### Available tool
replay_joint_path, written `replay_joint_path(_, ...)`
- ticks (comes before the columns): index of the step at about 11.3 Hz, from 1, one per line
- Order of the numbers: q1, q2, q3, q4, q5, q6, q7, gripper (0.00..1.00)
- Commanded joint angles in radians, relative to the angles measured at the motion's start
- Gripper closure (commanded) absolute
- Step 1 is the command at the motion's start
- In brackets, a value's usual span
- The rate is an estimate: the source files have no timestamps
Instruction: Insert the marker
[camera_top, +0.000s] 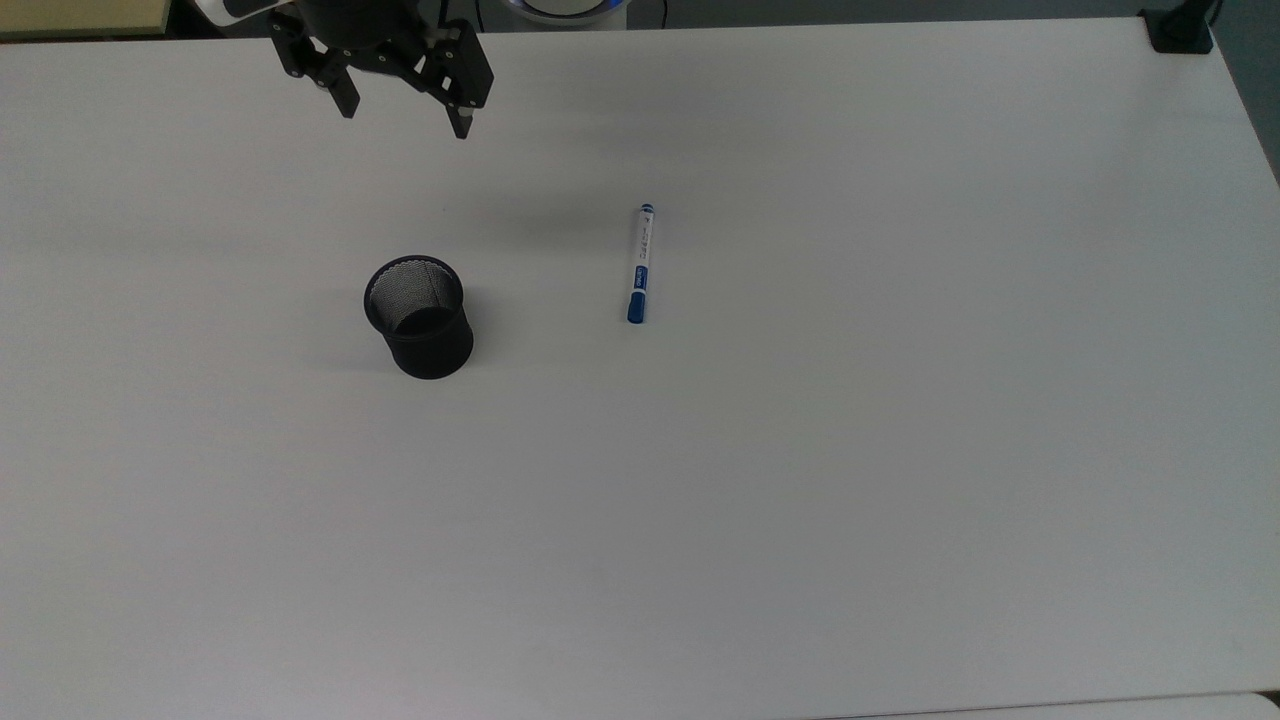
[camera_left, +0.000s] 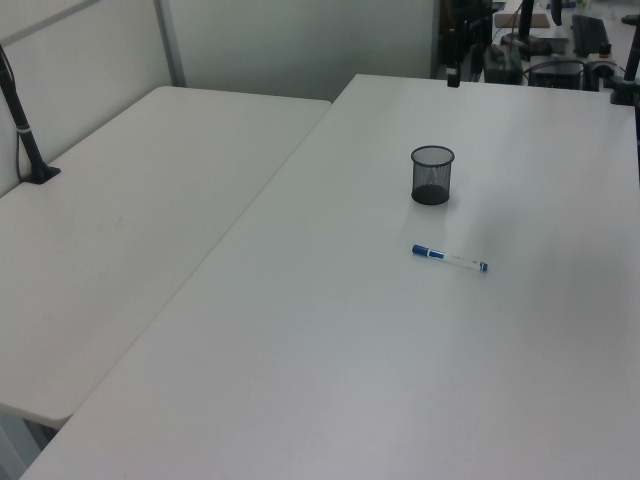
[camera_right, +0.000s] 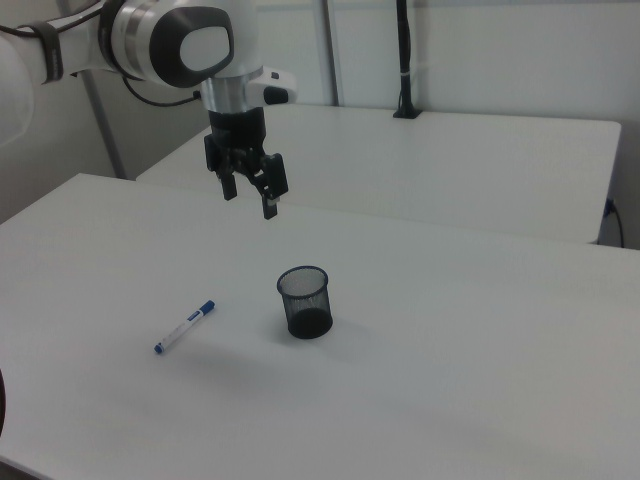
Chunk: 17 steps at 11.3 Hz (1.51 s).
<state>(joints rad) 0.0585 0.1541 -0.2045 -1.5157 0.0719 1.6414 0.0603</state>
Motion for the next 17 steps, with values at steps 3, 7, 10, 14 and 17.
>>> replay_joint_path(3,0.0,-0.019,-0.001,-0.015,0.006,-0.022,-0.023,0.0)
replay_joint_path(7,-0.002,-0.019,-0.001,-0.017,0.008,-0.029,-0.08,0.0)
replay_joint_path(10,0.003,-0.015,0.0,-0.023,0.009,-0.029,-0.079,0.0)
replay_joint_path(14,0.012,-0.002,0.008,-0.041,0.008,-0.028,-0.082,0.0)
replay_joint_path(17,0.03,0.005,0.01,-0.055,0.006,-0.022,-0.085,0.0)
